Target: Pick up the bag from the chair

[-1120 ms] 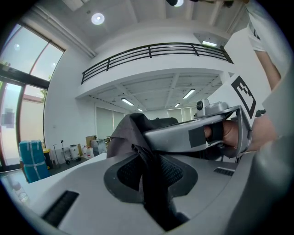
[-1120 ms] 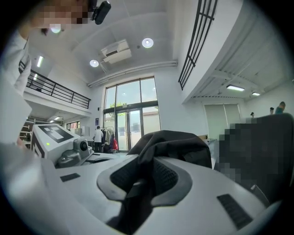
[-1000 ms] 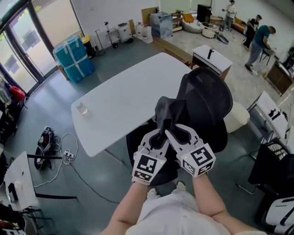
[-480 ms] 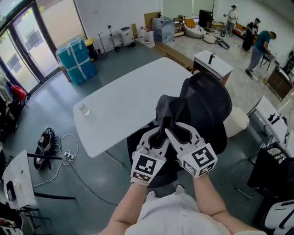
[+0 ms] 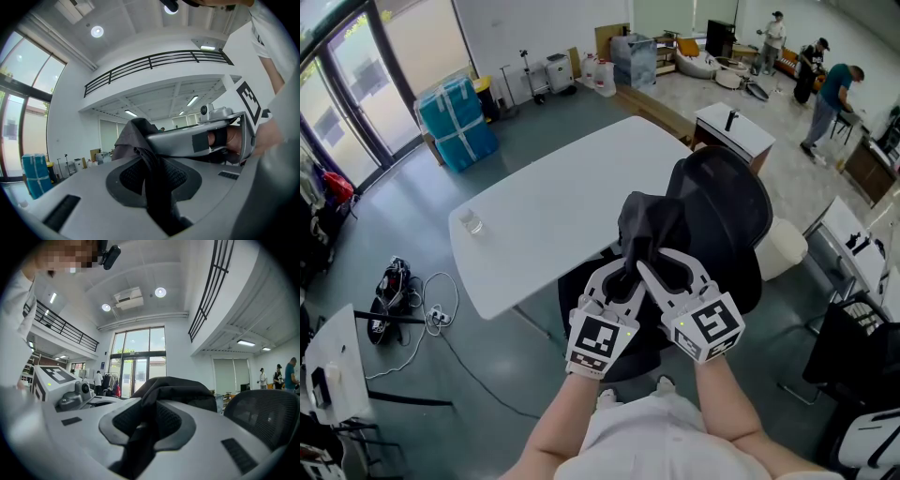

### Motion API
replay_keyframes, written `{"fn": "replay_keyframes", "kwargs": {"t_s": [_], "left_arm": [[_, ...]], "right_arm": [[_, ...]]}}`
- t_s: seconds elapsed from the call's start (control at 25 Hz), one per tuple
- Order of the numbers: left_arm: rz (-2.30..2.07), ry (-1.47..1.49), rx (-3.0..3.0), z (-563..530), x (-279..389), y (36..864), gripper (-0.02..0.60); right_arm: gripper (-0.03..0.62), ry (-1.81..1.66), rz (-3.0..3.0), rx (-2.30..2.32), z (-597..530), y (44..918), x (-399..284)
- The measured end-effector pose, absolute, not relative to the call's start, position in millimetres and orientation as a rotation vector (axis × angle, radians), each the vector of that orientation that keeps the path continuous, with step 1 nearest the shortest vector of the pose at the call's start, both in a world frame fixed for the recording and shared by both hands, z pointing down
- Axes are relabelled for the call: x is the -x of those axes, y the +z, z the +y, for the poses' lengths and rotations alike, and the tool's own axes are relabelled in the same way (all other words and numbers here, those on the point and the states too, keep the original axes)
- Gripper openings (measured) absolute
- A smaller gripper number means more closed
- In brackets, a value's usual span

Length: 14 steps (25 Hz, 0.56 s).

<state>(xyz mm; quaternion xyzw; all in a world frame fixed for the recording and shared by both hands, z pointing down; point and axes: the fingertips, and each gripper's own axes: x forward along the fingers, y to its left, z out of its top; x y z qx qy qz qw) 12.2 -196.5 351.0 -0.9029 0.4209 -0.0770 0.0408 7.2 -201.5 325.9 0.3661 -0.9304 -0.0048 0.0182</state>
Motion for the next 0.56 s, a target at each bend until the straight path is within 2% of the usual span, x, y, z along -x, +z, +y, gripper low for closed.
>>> {"fn": "replay_keyframes", "kwargs": {"t_s": [0.56], "left_arm": [[1.298,-0.233,2.762,-195.5,-11.6,352.4,0.087]], "right_arm": [[0.091,-0.02,-2.885,-1.135,-200.7,326.8,-6.8]]}}
